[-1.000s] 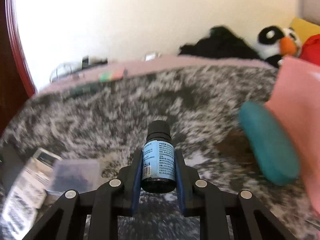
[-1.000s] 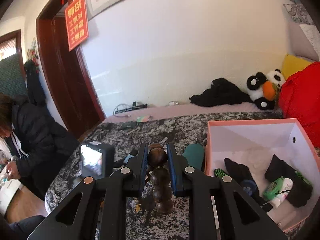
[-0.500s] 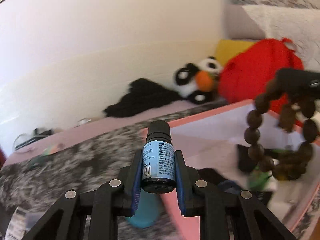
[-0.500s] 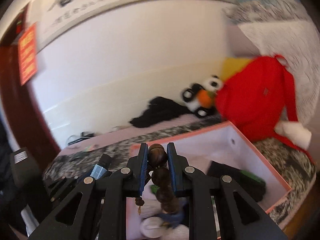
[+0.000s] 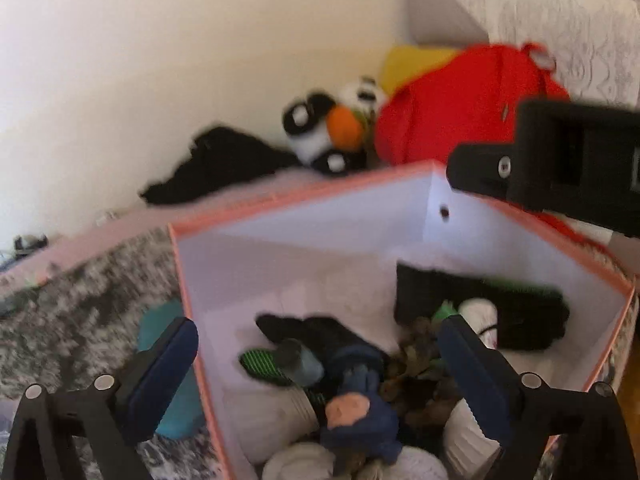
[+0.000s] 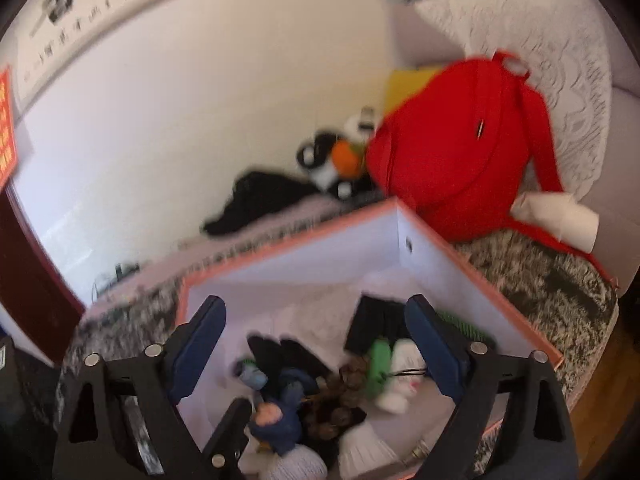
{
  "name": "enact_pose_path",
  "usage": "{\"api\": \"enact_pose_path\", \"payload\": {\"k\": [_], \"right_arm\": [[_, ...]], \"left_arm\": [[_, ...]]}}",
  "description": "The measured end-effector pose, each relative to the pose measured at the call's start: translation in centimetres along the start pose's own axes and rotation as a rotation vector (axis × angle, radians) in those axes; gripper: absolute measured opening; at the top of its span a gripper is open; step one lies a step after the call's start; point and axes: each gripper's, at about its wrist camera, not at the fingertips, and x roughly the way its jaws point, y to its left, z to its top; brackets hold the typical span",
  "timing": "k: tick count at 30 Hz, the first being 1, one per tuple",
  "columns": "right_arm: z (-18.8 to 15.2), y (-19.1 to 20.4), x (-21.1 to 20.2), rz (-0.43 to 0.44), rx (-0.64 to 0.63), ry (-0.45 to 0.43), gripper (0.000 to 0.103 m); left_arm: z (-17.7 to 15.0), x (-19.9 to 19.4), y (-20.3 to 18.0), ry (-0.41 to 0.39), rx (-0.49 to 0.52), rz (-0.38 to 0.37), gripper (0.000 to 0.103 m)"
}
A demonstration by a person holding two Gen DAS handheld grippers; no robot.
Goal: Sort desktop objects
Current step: 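Carry the bracelet and bottle into the pink box and open both tools, then grasp the clear plastic box of black pieces with the left tool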
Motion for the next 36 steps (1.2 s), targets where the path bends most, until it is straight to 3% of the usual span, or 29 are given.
{"api": "enact_pose_path", "payload": {"k": [5, 9, 16, 23, 30, 36], "right_arm": [[-0.2, 2.7, -1.9, 0.033, -0.039, -0.105, 0.094], [-0.7, 6.1, -2.9, 0.053, -0.103, -0.169, 0.094], [-3.3, 12.7, -3.6, 0.148, -0.207, -0.234, 0.094], [-7.2, 20.9, -2.3, 0.187, -0.361, -0.202, 0.101], [-10.4, 26.1, 1.2, 0.223, -0.421, -0.119, 0.101], [-11.9, 28.3, 4.2, 0.236, -0.436, -0.056, 0.101]], "left_arm": [[0.1, -3.4, 2.1, -0.077, -0.005, 0.089, 0.101], [-1.0, -6.0, 6.0, -0.088, -0.024, 0.181, 0.102], [-6.3, -8.2, 13.3, -0.017, -0.014, 0.387, 0.102], [-12.2, -8.3, 23.5, 0.08, -0.16, 0.485, 0.102], [-17.3, -7.9, 32.2, 0.085, -0.363, 0.396, 0.1], [-16.4, -4.0, 33.8, 0.088, -0.395, 0.352, 0.097]]}}
